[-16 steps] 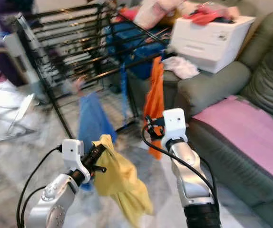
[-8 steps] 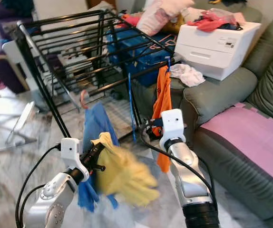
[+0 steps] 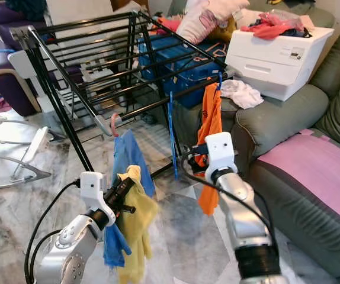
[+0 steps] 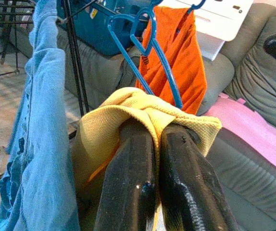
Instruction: Hang hanger
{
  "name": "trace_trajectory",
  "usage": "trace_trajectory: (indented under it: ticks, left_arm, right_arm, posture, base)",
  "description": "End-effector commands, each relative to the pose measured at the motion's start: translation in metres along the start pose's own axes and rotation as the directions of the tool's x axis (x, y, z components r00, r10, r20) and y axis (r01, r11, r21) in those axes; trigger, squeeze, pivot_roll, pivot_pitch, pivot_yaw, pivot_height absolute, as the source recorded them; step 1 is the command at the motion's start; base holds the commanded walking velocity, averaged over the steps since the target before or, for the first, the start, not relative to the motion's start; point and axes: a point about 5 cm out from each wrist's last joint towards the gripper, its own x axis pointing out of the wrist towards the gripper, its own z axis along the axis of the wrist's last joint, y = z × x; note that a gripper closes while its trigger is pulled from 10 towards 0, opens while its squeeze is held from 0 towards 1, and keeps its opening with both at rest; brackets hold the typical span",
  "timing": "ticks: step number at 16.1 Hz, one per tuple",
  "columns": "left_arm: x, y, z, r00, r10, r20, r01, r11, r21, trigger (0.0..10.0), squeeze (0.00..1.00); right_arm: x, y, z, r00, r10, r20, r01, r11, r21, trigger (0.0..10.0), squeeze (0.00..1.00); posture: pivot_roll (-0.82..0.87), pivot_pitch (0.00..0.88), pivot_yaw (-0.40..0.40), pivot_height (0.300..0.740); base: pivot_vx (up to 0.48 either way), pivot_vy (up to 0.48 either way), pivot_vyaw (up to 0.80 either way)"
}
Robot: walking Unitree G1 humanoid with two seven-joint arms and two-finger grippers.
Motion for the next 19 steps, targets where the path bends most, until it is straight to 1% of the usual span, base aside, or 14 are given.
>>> trace_trajectory:
  ticks: [1, 4, 5, 6, 7, 8, 10, 12, 13, 14, 16, 17, 18, 19]
  left_arm:
    - [0.002, -0.003, 0.008, 0.999, -0.016, 0.027, 0.016, 1.000, 0.020, 10.0, 0.00]
    - [0.001, -0.003, 0.011, 0.999, -0.024, 0.023, 0.023, 0.999, 0.036, 10.0, 0.00]
    - [0.000, -0.001, 0.014, 0.999, -0.029, 0.019, 0.028, 0.998, 0.062, 10.0, 0.00]
    - [-0.002, 0.002, 0.016, 0.999, -0.023, 0.022, 0.022, 0.997, 0.067, 10.0, 0.00]
    - [-0.003, 0.003, 0.017, 1.000, -0.021, 0.022, 0.019, 0.997, 0.069, 10.0, 0.00]
    - [-0.005, 0.005, 0.019, 1.000, -0.013, 0.021, 0.012, 0.997, 0.077, 10.0, 0.00]
    - [-0.009, 0.006, 0.020, 1.000, -0.010, 0.017, 0.009, 0.996, 0.085, 10.0, 0.00]
    - [-0.012, 0.006, 0.021, 1.000, -0.009, 0.011, 0.008, 0.996, 0.093, 10.0, 0.00]
    - [-0.012, 0.006, 0.021, 1.000, -0.009, 0.011, 0.008, 0.996, 0.093, 10.0, 0.00]
    - [-0.015, 0.007, 0.022, 1.000, -0.007, 0.003, 0.006, 0.995, 0.101, 10.0, 0.00]
    - [-0.017, 0.008, 0.023, 1.000, -0.004, -0.002, 0.005, 0.994, 0.106, 10.0, 0.00]
    - [-0.018, 0.008, 0.024, 1.000, -0.006, -0.012, 0.007, 0.994, 0.113, 10.0, 0.00]
    - [-0.019, 0.008, 0.024, 1.000, -0.007, -0.016, 0.009, 0.993, 0.115, 10.0, 0.00]
    - [-0.019, 0.009, 0.025, 1.000, -0.016, -0.027, 0.019, 0.992, 0.124, 10.0, 0.00]
  right_arm:
    - [0.008, 0.000, 0.005, 1.000, 0.025, -0.007, -0.025, 1.000, 0.007, 10.0, 0.00]
    - [0.027, 0.000, 0.011, 0.996, 0.078, -0.045, -0.077, 0.997, 0.027, 10.0, 0.00]
    - [0.037, 0.000, 0.013, 0.993, 0.094, -0.076, -0.090, 0.994, 0.062, 10.0, 0.00]
    - [0.045, 0.001, 0.014, 0.989, 0.102, -0.102, -0.094, 0.992, 0.085, 10.0, 0.00]
    - [0.047, 0.002, 0.014, 0.988, 0.107, -0.110, -0.097, 0.991, 0.089, 10.0, 0.00]
    - [0.054, 0.008, 0.013, 0.980, 0.136, -0.147, -0.121, 0.987, 0.108, 10.0, 0.00]
    - [0.060, 0.017, 0.010, 0.969, 0.159, -0.191, -0.137, 0.983, 0.124, 10.0, 0.00]
    - [0.062, 0.022, 0.006, 0.959, 0.175, -0.225, -0.141, 0.977, 0.159, 10.0, 0.00]
    - [0.062, 0.022, 0.006, 0.959, 0.175, -0.225, -0.141, 0.977, 0.159, 10.0, 0.00]
    - [0.062, 0.024, -0.001, 0.951, 0.182, -0.251, -0.138, 0.974, 0.182, 10.0, 0.00]
    - [0.060, 0.024, -0.007, 0.945, 0.178, -0.272, -0.126, 0.972, 0.199, 10.0, 0.00]
    - [0.057, 0.015, -0.017, 0.940, 0.136, -0.313, -0.068, 0.973, 0.219, 10.0, 0.00]
    - [0.056, 0.011, -0.020, 0.939, 0.121, -0.322, -0.049, 0.973, 0.224, 10.0, 0.00]
    - [0.052, 0.002, -0.027, 0.935, 0.082, -0.345, -0.004, 0.976, 0.220, 10.0, 0.00]
  posture:
    - [-0.11, 0.000, 0.029, 0.740]
    - [-0.09, 0.000, 0.036, 0.740]
    - [-0.08, 0.000, 0.038, 0.740]
    - [-0.07, 0.000, 0.040, 0.740]
    - [-0.06, 0.000, 0.041, 0.740]
    - [-0.05, 0.000, 0.042, 0.740]
    - [-0.02, 0.001, 0.042, 0.740]
    - [0.01, 0.003, 0.044, 0.740]
    - [0.01, 0.003, 0.044, 0.740]
    - [0.02, 0.009, 0.048, 0.740]
    - [0.02, 0.012, 0.053, 0.740]
    - [0.03, 0.012, 0.057, 0.740]
    - [0.03, 0.011, 0.067, 0.740]
    - [0.03, 0.010, 0.076, 0.740]
  base:
    - [0.000, 0.000, 0.00]
    - [0.000, 0.000, 0.00]
    - [0.000, 0.000, 0.00]
    - [0.000, 0.000, 0.00]
    - [0.000, 0.000, 0.00]
    - [0.000, 0.000, 0.00]
    - [0.000, 0.000, 0.00]
    - [0.000, 0.000, 0.00]
    - [0.000, 0.000, 0.00]
    - [0.000, 0.000, 0.00]
    - [0.000, 0.000, 0.00]
    - [0.000, 0.000, 0.00]
    - [0.000, 0.000, 0.00]
    - [0.000, 0.000, 0.00]
